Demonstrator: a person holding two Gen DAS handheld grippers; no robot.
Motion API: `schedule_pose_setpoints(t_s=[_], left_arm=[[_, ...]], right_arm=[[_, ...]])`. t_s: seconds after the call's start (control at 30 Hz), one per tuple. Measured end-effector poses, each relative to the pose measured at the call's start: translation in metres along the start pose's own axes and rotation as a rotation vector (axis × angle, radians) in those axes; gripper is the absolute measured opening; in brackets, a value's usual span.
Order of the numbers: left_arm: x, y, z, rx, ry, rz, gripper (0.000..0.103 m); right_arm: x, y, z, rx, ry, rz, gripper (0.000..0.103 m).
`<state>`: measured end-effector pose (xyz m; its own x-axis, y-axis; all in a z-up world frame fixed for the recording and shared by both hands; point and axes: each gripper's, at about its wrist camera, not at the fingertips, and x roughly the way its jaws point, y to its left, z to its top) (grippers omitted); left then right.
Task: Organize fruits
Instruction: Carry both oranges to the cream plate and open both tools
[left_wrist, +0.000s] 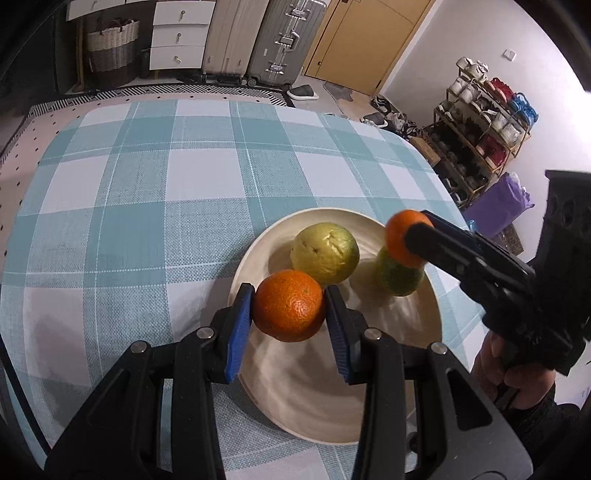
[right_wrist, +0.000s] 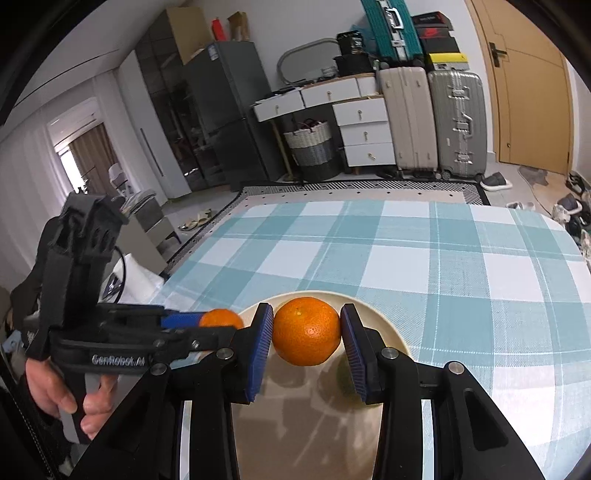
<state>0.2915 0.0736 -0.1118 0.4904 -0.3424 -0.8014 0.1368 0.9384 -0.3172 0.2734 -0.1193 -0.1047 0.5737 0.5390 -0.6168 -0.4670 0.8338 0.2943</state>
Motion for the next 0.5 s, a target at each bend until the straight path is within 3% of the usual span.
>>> schedule_pose_setpoints(t_s=[0.4,0.5], left_arm=[[0.015,0.0,0.003,-0.004,0.017,0.004,0.036],[0.01,-0.001,0.005,-0.008,-0.001,0.015,0.044]], right_arm=[[0.024,-0.013,-0.002,0.034,0.027,-0.045,0.039],[0.025,-0.011,-0.001,0.024,0.033,-0.044,0.042]])
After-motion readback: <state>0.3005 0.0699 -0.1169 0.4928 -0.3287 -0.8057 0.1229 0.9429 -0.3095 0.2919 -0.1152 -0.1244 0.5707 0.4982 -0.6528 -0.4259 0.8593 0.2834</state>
